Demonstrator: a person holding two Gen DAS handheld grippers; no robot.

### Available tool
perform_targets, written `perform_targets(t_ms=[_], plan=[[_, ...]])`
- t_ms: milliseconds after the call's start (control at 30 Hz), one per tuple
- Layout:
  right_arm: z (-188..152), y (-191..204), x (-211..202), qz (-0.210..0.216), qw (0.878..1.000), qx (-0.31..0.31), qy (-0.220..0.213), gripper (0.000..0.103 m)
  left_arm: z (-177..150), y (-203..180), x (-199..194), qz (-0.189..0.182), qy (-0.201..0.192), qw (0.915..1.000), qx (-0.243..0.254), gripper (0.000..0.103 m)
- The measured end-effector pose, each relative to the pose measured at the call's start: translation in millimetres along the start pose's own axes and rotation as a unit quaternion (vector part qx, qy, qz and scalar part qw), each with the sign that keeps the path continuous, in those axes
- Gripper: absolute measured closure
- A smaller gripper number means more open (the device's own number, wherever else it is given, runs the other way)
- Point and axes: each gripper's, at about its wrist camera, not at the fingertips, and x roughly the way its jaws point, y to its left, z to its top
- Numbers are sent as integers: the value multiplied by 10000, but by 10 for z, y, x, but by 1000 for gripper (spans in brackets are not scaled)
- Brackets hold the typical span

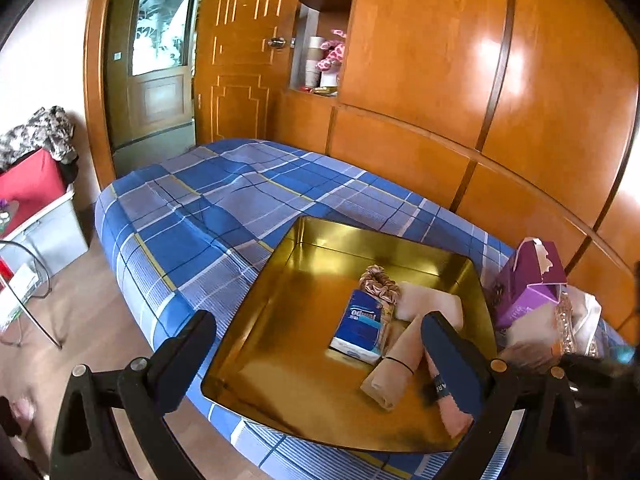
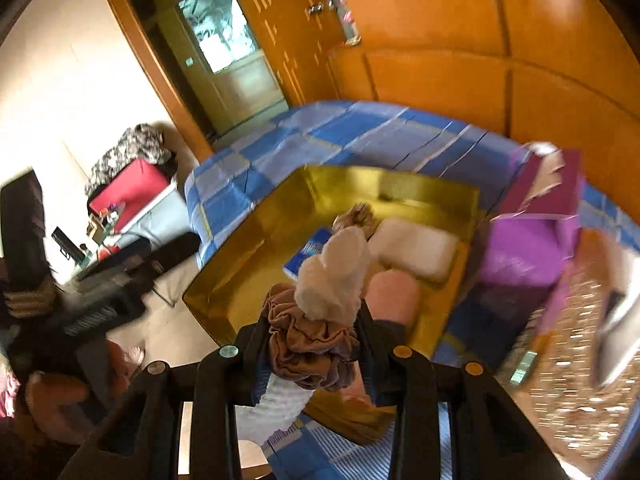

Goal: Organize soft objects
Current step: 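Carry the white sock and scrunchie with the right tool and release them in the tray, then move both open tools back over the pile on the bed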

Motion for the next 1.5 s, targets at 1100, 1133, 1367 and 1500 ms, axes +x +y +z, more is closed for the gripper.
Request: perform_targets(t_ms=[1100, 1133, 1367, 1500], plan=[[-639, -389, -988, -1445, 9831, 465, -1020, 33, -201, -681, -222, -751, 9, 9936, 838, 0], [-702, -464, -1073, -1567, 9804, 550, -1064, 33, -210, -737, -246, -794, -10, 9925, 926, 0], [-1111, -1024, -1580, -2188, 9585, 1334, -1252, 33, -254, -1111, -416, -1227, -57, 9819, 1441, 0], [-1393, -1328, -1881, -2577, 9393, 1813, -1355, 33, -289, -1351, -534, -1489, -98, 9739, 1712, 0]])
